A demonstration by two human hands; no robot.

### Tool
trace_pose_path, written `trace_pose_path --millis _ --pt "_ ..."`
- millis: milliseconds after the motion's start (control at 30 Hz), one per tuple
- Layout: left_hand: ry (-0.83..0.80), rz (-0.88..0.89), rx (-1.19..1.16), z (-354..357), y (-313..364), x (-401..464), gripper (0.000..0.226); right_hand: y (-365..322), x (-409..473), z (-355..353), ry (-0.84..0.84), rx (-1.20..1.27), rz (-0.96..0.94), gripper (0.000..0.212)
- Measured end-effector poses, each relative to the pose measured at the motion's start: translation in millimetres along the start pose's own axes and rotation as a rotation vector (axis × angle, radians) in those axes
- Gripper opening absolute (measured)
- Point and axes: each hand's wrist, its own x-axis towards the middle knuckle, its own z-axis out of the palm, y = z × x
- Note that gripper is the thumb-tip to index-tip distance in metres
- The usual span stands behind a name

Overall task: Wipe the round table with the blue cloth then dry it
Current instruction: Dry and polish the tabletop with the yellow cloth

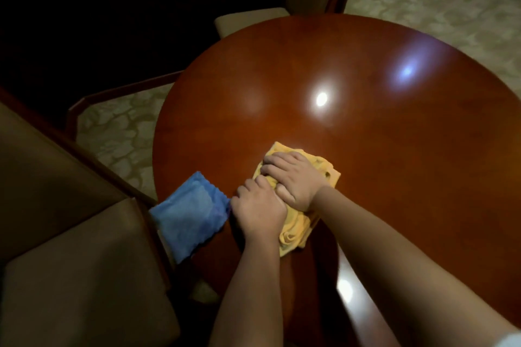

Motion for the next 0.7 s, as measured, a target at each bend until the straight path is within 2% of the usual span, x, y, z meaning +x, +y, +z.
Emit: trace_pose_path --millis 67,100,233,367,533,700 --pt "-0.067 -0.014 0.085 -3 6 16 0.036 14 11 -2 0.000 -0.004 -0.018 0.048" --pt "-0.050 0.023 0.113 0 7 24 0.035 19 13 -1 0.018 -0.006 0.002 0.048" --pt "0.068 0.313 0.165 -2 3 55 0.032 22 7 2 0.149 0.000 0.232 0.048" --pt "0.064 0.577 0.208 -7 -1 78 0.028 24 -7 0 0.226 -0.006 0.352 0.047" --pt "0.056 0.686 0.226 -11 -4 61 0.027 6 -35 -3 0.212 -0.059 0.442 0.049" --pt "0.018 0.778 0.162 -10 -5 -2 0.030 -38 -95 4 0.221 -0.081 0.525 0.042"
